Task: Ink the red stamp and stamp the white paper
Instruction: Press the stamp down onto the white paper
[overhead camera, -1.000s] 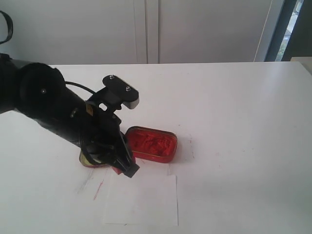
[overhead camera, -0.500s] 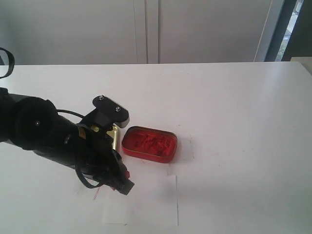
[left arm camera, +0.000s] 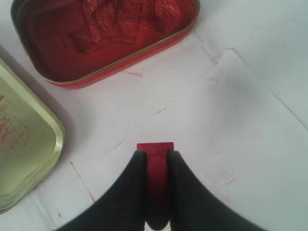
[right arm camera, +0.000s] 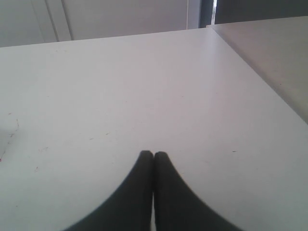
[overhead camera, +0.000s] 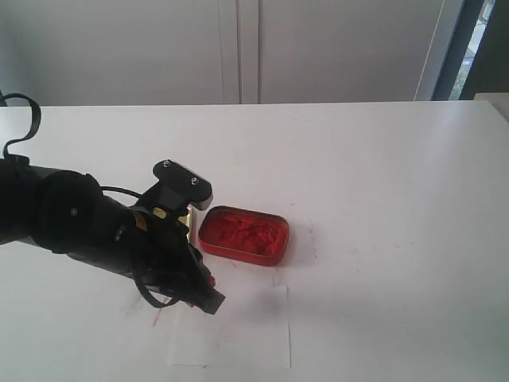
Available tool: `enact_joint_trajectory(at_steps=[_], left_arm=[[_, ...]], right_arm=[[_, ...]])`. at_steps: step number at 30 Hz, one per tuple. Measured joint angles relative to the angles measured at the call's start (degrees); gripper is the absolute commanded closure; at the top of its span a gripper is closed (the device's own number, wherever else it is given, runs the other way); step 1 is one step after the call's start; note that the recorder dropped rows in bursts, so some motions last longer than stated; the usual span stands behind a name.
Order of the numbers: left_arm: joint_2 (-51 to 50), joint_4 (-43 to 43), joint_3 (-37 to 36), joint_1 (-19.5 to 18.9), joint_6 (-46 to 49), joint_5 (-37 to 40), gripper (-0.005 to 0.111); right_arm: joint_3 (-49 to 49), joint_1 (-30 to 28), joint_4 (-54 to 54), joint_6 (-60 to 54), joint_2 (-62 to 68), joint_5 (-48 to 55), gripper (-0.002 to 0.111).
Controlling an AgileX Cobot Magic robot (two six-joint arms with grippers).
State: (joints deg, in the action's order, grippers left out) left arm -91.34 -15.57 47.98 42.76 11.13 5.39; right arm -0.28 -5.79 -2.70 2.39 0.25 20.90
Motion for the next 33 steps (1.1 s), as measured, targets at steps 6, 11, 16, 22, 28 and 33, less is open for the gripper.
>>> enact_joint_trajectory(at_steps=[6,11,16,22,28,33], left_arm=[[-0.2,0.0,-1.8,0.0,0.0,-3.6,0.107],[-0.2,0.0,-1.8,0.0,-0.1,-5.1,0.107],[-1.4,0.0,-1.8,0.0,-1.3,-5.7,0.107],[-3.5,0.0,-1.9,0.0,-2.0,-5.7,0.107],[-3.6,0.0,-1.9,0.0,-2.1,-6.1,0.107],[-3.6,0.0,-1.9,0.0,-2.1,-7.3,0.107]], right_arm=[[0.0,0.0,0.0,0.0,0.0,0.0,0.108],[0.0,0.0,0.0,0.0,0.0,0.0,0.108],[0.0,0.0,0.0,0.0,0.0,0.0,0.108],[0.0,0.0,0.0,0.0,0.0,0.0,0.108],[0.0,0.0,0.0,0.0,0.0,0.0,0.108],[0.0,0.0,0.0,0.0,0.0,0.0,0.108]])
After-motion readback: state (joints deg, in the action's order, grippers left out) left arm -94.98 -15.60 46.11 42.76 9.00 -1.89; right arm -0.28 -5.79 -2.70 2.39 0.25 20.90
